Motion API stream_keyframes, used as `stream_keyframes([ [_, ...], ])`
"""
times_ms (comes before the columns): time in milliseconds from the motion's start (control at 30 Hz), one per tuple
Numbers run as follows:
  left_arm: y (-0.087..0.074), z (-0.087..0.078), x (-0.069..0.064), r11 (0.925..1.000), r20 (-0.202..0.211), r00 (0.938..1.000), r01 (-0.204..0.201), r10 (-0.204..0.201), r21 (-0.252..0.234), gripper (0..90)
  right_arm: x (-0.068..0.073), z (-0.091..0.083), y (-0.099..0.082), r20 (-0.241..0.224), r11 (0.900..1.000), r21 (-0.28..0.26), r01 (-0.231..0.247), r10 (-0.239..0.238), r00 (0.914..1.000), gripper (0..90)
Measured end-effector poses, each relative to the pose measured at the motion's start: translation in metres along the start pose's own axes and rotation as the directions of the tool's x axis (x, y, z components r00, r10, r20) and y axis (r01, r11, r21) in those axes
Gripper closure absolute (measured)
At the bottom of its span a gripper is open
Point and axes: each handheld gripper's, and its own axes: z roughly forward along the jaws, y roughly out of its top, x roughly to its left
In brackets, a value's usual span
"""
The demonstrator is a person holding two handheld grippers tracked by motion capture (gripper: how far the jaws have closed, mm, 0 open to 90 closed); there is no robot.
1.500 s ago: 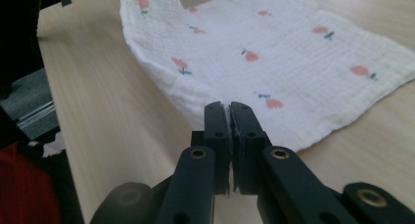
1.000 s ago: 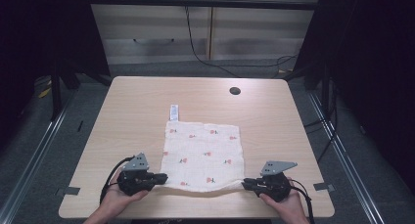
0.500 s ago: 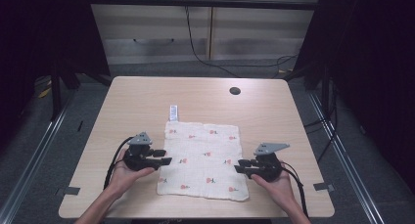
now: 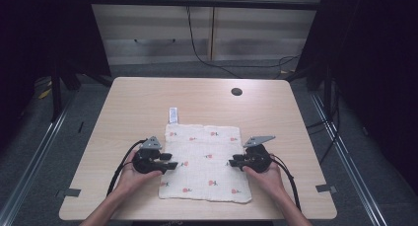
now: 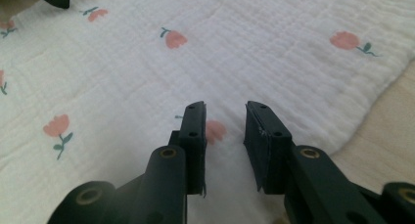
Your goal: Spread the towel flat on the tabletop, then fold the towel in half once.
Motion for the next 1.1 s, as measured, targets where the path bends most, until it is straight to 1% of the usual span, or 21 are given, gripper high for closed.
stream_keyframes([
  [33,-0.002,-0.001,0.0,1.0,0.01,1.0,0.0,0.0,-0.003,53.4,0.0,0.0,0.0,0.003,1.0,0.0,0.002,-0.002,1.0,69.7],
  [100,-0.006,-0.004,-0.001,0.9999,0.014,0.9999,0.001,-0.001,-0.015,53.0,0.002,0.0,-0.001,-0.005,1.0,-0.003,0.0,0.0,1.0,69.6],
  [167,-0.008,-0.006,-0.003,0.9999,0.014,0.9999,-0.003,0.003,-0.014,52.7,0.006,-0.001,-0.003,-0.008,0.9999,0.002,0.01,-0.01,0.9999,69.0],
  [200,-0.009,-0.007,-0.004,0.9999,0.025,0.9997,-0.004,0.004,-0.012,51.5,0.007,-0.002,-0.004,-0.012,0.9999,0.005,0.009,-0.009,0.9999,68.8],
  [233,-0.01,-0.008,-0.005,0.9999,0.023,0.9997,0.003,-0.002,-0.012,50.9,0.01,-0.003,-0.005,-0.016,0.9999,0.007,0.007,-0.007,0.9998,68.4],
  [267,-0.011,-0.008,-0.006,0.9999,0.03,0.9995,0.008,-0.008,-0.013,50.3,0.011,-0.004,-0.006,-0.021,0.9999,0.007,0.012,-0.012,0.9997,68.2],
  [333,-0.012,-0.009,-0.008,0.9998,0.045,0.9989,0.015,-0.015,-0.01,45.5,0.014,-0.006,-0.008,-0.027,0.9998,0.011,0.015,-0.014,0.9995,67.4],
  [367,-0.012,-0.009,-0.008,1.0,0.046,0.9989,0.007,-0.007,-0.005,44.5,0.015,-0.007,-0.009,-0.025,0.9998,0.014,0.01,-0.01,0.9996,67.4],
  [400,-0.012,-0.01,-0.01,1.0,0.041,0.9991,0.0,0.0,0.002,44.5,0.015,-0.007,-0.009,-0.026,0.9998,0.015,0.013,-0.012,0.9996,67.1],
  [467,-0.012,-0.011,-0.012,0.9999,0.039,0.9992,0.008,-0.008,0.01,44.5,0.017,-0.008,-0.011,-0.032,0.9999,0.013,0.011,-0.011,0.9994,66.5],
  [533,-0.013,-0.012,-0.016,0.9997,0.028,0.9995,-0.018,0.017,0.017,44.2,0.019,-0.009,-0.012,-0.031,0.9997,0.014,0.018,-0.018,0.9994,65.6],
  [567,-0.014,-0.013,-0.018,0.9996,0.023,0.9995,-0.023,0.023,0.014,43.6,0.02,-0.009,-0.012,-0.033,0.9996,0.017,0.021,-0.02,0.9992,65.7],
  [600,-0.015,-0.013,-0.018,0.9997,0.024,0.9996,-0.019,0.018,0.017,43.6,0.021,-0.009,-0.012,-0.037,0.9996,0.02,0.021,-0.02,0.9991,65.2],
  [667,-0.014,-0.014,-0.018,0.9997,0.044,0.999,-0.004,0.003,0.023,41.8,0.023,-0.01,-0.012,-0.037,0.9995,0.024,0.022,-0.022,0.9991,62.4],
  [733,-0.014,-0.015,-0.017,0.9996,0.038,0.9993,-0.009,0.008,0.026,40.9,0.024,-0.01,-0.012,-0.03,0.9994,0.02,0.029,-0.029,0.9992,61.7],
  [767,-0.012,-0.019,-0.014,0.9999,0.029,0.9996,0.007,-0.007,0.009,40.0,0.022,-0.013,-0.009,-0.031,0.9997,-0.003,0.026,-0.026,0.9992,60.8],
  [833,-0.011,-0.022,-0.01,0.9997,0.022,0.9996,0.018,-0.018,-0.017,40.2,0.016,-0.016,-0.004,-0.032,0.9995,-0.029,0.016,-0.016,0.9994,60.7],
  [933,-0.01,-0.021,-0.004,0.9995,0.015,0.9996,0.025,-0.025,-0.021,42.3,0.005,-0.017,0.004,-0.021,0.9981,-0.062,-0.002,0.001,0.9998,60.8],
  [1000,-0.01,-0.02,-0.001,0.9993,0.007,0.9994,0.034,-0.034,-0.012,42.1,-0.001,-0.017,0.011,-0.009,0.9975,-0.07,-0.007,0.006,0.9999,60.8],
  [1033,-0.01,-0.018,0.0,0.9993,0.001,0.9993,0.036,-0.036,-0.009,41.8,-0.004,-0.017,0.013,-0.007,0.9964,-0.084,-0.009,0.008,0.9999,60.8],
  [1100,-0.009,-0.017,0.0,0.9993,-0.009,0.9993,0.037,-0.037,-0.009,41.6,-0.008,-0.017,0.018,0.0,0.9962,-0.086,-0.012,0.012,0.9999,60.8],
])
